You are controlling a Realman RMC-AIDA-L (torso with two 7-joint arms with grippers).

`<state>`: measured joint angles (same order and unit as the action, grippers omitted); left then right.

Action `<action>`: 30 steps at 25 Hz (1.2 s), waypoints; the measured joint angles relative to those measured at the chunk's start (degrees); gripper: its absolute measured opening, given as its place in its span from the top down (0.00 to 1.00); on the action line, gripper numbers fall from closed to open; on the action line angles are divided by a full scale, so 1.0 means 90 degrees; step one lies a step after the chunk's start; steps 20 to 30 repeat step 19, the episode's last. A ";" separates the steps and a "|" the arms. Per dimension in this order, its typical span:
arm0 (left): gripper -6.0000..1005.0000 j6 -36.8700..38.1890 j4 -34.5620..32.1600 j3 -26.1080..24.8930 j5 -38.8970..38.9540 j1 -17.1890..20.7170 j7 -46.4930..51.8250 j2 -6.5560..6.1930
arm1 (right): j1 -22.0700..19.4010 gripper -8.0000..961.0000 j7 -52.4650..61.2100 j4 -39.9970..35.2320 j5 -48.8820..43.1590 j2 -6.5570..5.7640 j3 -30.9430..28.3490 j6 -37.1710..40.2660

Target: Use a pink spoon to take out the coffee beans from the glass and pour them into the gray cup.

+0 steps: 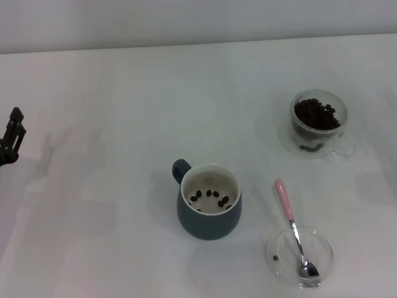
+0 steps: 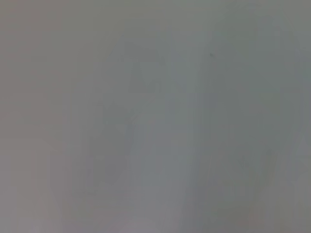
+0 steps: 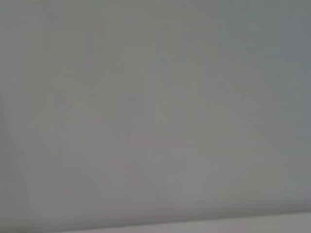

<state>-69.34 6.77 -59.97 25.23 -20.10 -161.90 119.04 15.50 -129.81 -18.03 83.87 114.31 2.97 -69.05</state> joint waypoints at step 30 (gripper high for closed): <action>0.33 -0.0146 0.0016 -0.0094 0.0313 0.0079 0.0000 0.0006 | 0.0220 0.22 -0.1221 0.0402 0.0378 0.0023 0.0000 0.0522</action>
